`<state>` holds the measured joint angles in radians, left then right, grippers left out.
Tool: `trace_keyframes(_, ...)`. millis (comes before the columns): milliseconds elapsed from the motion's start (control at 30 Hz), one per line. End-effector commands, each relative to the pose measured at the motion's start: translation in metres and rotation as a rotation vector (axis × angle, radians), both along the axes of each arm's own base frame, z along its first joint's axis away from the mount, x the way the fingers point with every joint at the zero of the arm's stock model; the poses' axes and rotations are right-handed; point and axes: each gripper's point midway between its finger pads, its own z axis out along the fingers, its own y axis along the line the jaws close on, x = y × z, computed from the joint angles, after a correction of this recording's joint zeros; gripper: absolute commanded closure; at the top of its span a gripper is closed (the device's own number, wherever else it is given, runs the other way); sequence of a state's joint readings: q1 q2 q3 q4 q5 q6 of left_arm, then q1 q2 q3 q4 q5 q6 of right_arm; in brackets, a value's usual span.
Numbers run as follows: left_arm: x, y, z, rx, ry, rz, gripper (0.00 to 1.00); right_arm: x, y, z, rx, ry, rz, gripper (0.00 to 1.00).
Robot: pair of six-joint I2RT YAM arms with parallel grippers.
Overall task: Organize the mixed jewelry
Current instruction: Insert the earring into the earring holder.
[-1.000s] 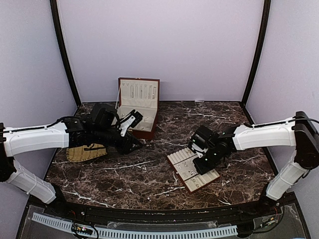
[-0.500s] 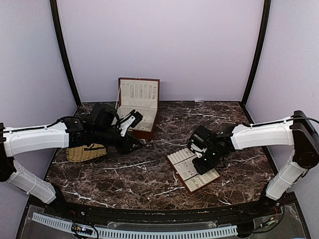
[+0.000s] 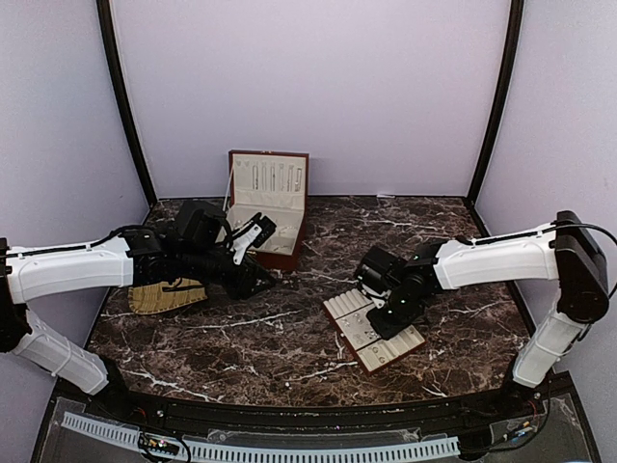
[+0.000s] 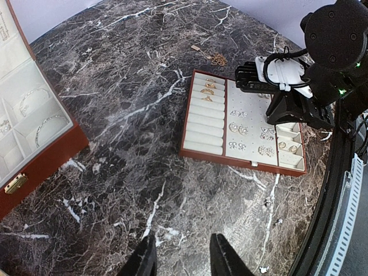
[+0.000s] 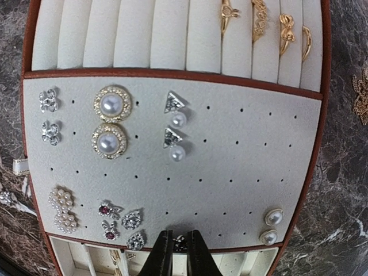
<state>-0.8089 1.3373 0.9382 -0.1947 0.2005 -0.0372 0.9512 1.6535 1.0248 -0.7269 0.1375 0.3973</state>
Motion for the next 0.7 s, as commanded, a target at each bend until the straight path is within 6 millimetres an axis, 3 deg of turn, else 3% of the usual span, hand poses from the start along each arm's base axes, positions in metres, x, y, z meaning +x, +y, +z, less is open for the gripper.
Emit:
trace_keyframes(0, 0.0, 0.0, 0.011, -0.011, -0.015, -0.006, 0.66, -0.001, 0.008, 0.001, -0.011, -0.008, 0.019, 0.86)
trace_keyframes(433, 0.001, 0.001, 0.008, -0.002, -0.015, -0.002, 0.65, 0.001, 0.013, 0.023, 0.04, -0.039, -0.008, 0.69)
trace_keyframes(667, 0.001, 0.0, 0.008, -0.002, -0.014, -0.003, 0.65, 0.006, 0.011, 0.034, 0.065, -0.08, -0.035, 0.68)
